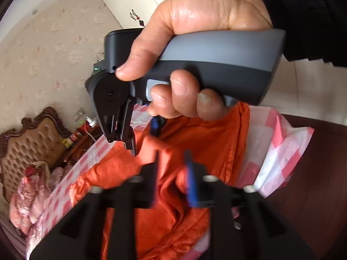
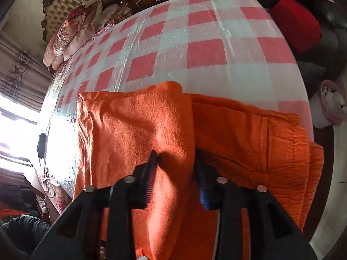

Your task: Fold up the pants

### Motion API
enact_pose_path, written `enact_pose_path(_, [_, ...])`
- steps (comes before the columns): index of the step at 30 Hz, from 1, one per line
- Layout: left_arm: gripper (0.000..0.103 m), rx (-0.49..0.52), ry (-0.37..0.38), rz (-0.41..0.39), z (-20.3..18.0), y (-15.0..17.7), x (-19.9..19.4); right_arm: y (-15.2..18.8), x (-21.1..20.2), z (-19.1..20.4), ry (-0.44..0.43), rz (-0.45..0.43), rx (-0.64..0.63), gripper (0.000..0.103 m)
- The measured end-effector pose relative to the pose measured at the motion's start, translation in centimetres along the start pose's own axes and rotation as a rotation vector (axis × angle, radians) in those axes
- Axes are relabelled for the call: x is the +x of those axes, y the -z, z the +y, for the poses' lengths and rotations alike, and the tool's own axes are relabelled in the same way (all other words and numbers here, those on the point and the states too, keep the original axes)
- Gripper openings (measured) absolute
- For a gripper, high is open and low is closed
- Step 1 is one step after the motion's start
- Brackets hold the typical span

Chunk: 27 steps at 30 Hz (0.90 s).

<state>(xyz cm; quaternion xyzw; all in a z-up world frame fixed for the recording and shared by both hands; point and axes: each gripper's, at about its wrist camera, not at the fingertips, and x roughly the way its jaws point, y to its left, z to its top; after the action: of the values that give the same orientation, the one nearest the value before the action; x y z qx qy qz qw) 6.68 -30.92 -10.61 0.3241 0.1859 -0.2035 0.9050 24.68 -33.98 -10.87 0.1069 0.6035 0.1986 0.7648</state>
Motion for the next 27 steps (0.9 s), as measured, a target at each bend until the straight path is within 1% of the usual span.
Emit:
enact_pose_path(1, [0.051,-0.009,-0.006,-0.003,0.0,0.2,-0.3,0.1,0.0,0.0,-0.021,-0.003,-0.008,0.05])
enact_pose_path(2, [0.053,-0.009,-0.006,0.001,-0.1,0.5,-0.4,0.1,0.0,0.0,-0.034,-0.007,-0.016,0.055])
enact_pose_path(6, [0.052,0.012,0.0,0.023,-0.4,1.2,-0.6,-0.1,0.4,0.1,-0.042,-0.006,-0.05,0.055])
enact_pose_path(8, [0.049,-0.004,-0.003,0.032,-0.4,0.9,-0.2,-0.3,0.7,0.0,-0.045,-0.001,-0.047,0.054])
enact_pose_path(10, [0.048,-0.005,-0.001,0.037,-0.7,0.5,-0.3,-0.4,0.5,0.0,-0.04,-0.003,-0.058,0.053])
enact_pose_path(11, [0.048,0.021,0.002,0.052,-1.2,0.5,0.1,-0.3,0.5,0.2,-0.04,-0.002,-0.066,0.046])
enact_pose_path(12, [0.048,0.025,0.009,0.061,-1.7,0.5,0.1,-0.2,0.4,0.2,-0.042,0.004,-0.071,0.038])
enact_pose_path(13, [0.047,0.024,0.004,0.061,-1.8,0.5,0.4,-0.1,0.4,0.4,-0.037,0.008,-0.072,0.032])
enact_pose_path(14, [0.041,0.033,0.001,0.064,-2.0,0.5,0.6,-0.1,0.3,0.5,-0.021,0.005,-0.071,0.02])
enact_pose_path(15, [0.028,0.049,0.016,0.076,-2.3,0.5,1.0,0.0,0.2,0.6,-0.016,0.002,-0.074,0.014])
enact_pose_path(16, [0.021,0.055,0.029,0.081,-2.5,0.5,1.0,0.0,-0.2,0.9,-0.018,-0.008,-0.081,0.011])
enact_pose_path(17, [0.014,0.061,0.024,0.084,-2.7,0.6,1.0,0.0,-0.5,1.1,-0.021,-0.013,-0.087,0.007])
enact_pose_path(18, [0.01,0.058,0.021,0.08,-2.6,0.6,0.8,0.0,-0.8,1.4,-0.019,-0.013,-0.097,0.007])
enact_pose_path(22, [0.008,0.048,-0.007,0.048,-1.6,0.2,-0.2,0.1,-2.5,2.6,-0.005,-0.031,-0.131,0.005])
enact_pose_path(25, [0.008,0.053,-0.031,-0.008,-0.9,-1.6,-1.9,0.0,-4.8,3.2,-0.026,-0.068,-0.149,0.005])
enact_pose_path(27, [0.008,0.057,-0.019,-0.031,-0.6,-2.9,-2.5,0.1,-6.5,3.5,-0.024,-0.102,-0.165,0.005])
